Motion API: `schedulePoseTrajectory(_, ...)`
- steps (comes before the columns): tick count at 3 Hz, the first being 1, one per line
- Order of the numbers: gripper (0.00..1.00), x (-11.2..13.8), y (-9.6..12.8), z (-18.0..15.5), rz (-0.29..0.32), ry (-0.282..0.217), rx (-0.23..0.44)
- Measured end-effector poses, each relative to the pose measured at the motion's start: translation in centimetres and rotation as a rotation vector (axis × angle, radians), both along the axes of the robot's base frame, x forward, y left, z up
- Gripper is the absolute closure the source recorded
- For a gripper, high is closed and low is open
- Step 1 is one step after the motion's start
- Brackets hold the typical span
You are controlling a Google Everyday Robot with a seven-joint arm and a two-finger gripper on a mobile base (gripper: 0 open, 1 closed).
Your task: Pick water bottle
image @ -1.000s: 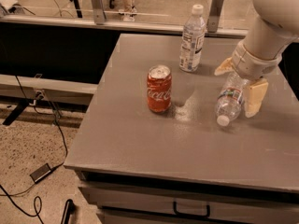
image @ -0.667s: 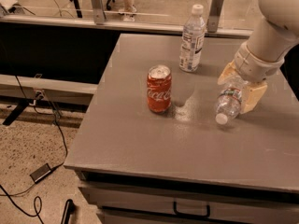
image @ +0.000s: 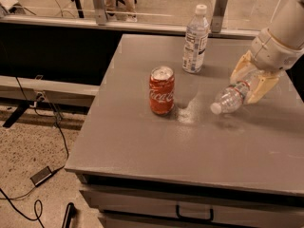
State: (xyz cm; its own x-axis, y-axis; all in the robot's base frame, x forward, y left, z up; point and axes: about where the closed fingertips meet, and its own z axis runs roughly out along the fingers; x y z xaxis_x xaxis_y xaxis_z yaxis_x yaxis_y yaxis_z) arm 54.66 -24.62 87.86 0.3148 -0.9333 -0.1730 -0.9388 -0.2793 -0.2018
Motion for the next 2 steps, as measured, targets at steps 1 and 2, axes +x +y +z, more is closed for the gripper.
schedulePoseTrajectory(1, 1.00, 0.2, -0.1, 3.7, -0.084, 0.021, 0.098)
schedulePoseTrajectory(2, 1.00, 1.0, 0.0, 5.4, -0.095, -0.024, 0.121)
